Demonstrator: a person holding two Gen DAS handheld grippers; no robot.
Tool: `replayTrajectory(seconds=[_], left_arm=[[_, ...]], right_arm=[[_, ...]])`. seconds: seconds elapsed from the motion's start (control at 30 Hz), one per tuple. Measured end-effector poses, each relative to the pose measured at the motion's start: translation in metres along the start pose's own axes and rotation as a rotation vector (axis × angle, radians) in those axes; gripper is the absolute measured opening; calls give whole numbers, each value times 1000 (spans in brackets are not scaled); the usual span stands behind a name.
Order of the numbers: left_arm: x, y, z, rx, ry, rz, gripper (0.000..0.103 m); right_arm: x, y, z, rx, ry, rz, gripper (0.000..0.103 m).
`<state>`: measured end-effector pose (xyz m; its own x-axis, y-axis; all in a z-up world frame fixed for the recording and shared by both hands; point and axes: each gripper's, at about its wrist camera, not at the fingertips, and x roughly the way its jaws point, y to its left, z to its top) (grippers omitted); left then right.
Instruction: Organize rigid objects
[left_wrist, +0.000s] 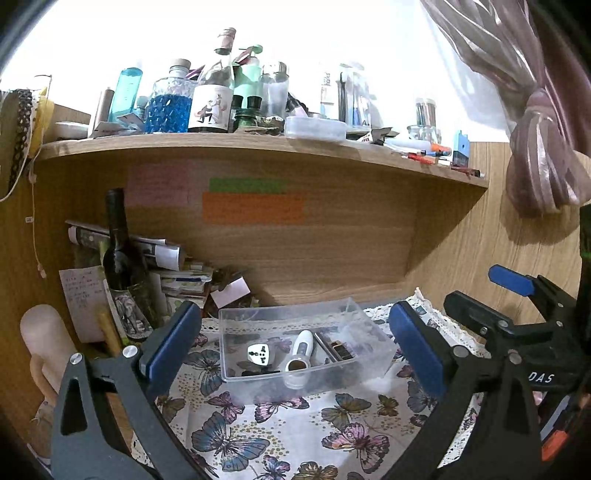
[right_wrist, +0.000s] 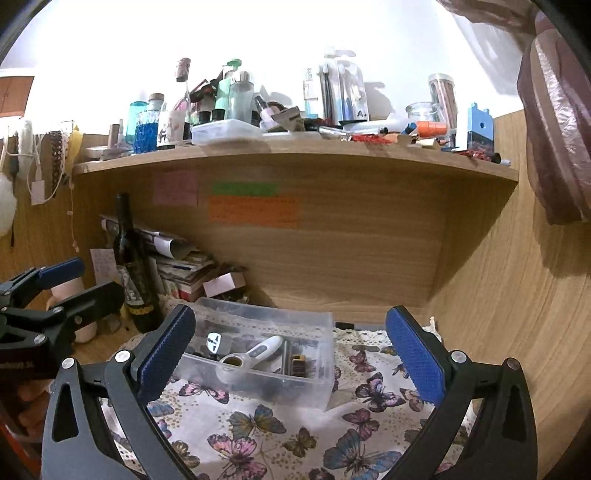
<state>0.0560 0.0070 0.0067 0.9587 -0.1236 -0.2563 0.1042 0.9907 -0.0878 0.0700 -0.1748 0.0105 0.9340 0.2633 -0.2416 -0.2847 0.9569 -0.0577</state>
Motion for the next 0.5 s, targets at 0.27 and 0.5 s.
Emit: replayTrajectory(seconds=[0.27, 0.5], left_arm=[[-3, 1, 1, -6, -9, 1, 103], [-3, -2, 2, -3, -12, -1, 103]], right_arm=[[-3, 1, 1, 2, -12, -14, 103], [-3, 1, 2, 3, -15, -14, 103]])
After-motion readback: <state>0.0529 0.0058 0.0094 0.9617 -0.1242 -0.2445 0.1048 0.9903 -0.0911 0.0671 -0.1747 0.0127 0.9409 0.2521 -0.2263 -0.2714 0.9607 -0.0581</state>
